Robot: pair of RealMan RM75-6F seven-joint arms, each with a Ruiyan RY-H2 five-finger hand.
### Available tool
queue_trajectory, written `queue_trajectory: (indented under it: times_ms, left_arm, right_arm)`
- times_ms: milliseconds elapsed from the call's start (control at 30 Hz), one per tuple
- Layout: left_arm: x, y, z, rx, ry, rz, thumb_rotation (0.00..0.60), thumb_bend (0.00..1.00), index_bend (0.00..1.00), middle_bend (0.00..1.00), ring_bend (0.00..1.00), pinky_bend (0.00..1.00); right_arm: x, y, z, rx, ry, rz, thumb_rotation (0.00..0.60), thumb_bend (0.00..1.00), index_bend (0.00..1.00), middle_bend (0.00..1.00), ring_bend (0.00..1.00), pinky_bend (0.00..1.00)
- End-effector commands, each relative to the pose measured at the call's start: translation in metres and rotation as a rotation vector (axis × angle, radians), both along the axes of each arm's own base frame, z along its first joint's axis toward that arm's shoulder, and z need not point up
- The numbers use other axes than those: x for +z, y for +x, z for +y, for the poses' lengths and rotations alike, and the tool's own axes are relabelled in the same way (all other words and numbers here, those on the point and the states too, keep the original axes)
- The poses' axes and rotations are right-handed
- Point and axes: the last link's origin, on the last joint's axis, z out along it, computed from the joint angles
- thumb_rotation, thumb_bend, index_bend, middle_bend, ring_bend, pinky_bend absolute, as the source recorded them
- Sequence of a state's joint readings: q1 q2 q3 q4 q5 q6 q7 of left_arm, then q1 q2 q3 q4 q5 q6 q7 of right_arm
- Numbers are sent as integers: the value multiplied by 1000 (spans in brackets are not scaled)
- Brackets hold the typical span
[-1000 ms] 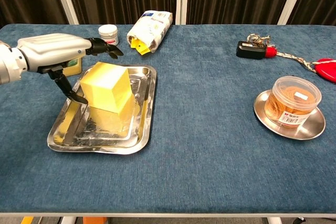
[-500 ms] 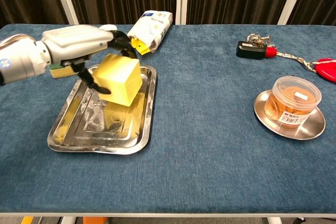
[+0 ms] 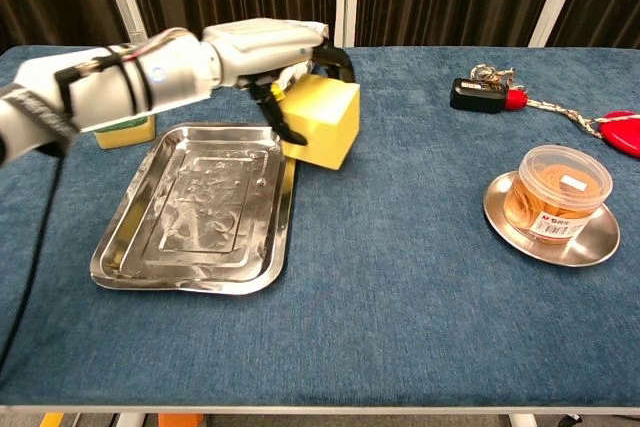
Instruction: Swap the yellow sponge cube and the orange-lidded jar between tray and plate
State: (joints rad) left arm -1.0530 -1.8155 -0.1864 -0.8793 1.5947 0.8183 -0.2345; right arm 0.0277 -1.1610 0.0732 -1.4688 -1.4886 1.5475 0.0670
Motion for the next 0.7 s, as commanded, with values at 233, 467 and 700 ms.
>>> queue_trajectory:
  times_ms: [233,467,700]
  left_arm:
    - [-49,41,20,39,-49,-24,600,180,355,429,131,175]
    - [-58,41,24,60,-59,-5,600,162,293,295,119,175]
    - [-51,35,27,45,-52,-16,600,63,81,52,43,169]
  right_arm:
    - [0,-5,1,-13,5,-8,600,0,0,0,0,0]
    - [-4,-3,-1,-5,13,-15,600,0,0,0,0,0]
    - [-4,-4,0,-3,12,-18,600,0,0,0,0,0]
